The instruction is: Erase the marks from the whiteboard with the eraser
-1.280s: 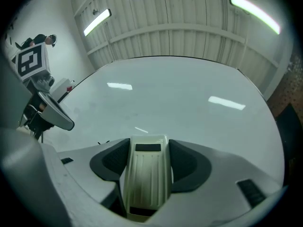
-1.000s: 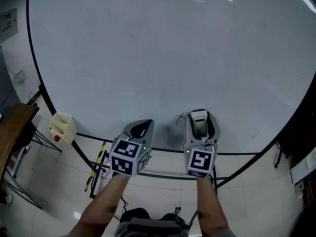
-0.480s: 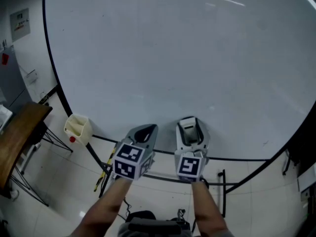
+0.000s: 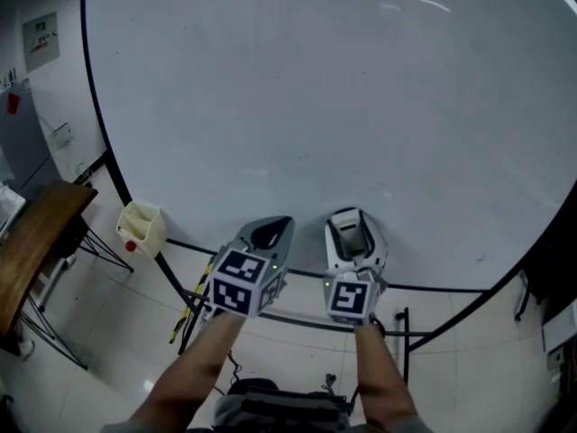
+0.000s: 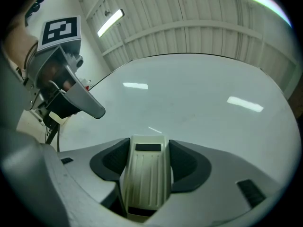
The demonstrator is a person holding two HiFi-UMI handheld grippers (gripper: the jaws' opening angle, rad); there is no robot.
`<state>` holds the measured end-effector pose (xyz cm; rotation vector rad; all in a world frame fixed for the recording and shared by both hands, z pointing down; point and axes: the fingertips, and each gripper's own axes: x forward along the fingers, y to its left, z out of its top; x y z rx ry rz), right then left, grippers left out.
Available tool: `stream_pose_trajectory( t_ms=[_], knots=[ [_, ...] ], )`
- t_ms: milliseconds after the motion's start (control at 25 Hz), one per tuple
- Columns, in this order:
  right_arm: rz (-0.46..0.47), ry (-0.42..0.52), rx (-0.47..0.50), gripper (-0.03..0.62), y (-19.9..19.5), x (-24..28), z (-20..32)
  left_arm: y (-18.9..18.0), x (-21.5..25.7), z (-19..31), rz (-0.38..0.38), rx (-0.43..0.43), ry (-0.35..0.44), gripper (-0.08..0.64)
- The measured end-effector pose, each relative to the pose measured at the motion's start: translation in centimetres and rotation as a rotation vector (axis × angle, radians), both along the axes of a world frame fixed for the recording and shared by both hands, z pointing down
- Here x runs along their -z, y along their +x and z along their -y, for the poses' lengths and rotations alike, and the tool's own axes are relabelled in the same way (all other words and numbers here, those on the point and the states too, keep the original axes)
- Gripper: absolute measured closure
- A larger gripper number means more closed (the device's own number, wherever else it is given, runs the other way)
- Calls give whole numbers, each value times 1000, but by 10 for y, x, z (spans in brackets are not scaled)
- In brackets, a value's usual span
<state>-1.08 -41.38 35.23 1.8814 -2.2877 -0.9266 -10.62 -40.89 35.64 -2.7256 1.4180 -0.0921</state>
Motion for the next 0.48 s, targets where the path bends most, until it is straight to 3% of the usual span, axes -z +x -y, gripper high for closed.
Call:
stream_pose_trajectory(
  t_ms=[360, 480],
  knots=[
    [148, 22, -92, 330, 97, 10, -13, 35, -2, -1, 19, -32, -13, 568],
    [190, 24, -110, 330, 114, 10, -16, 41, -2, -3, 16, -37, -19, 568]
  ],
)
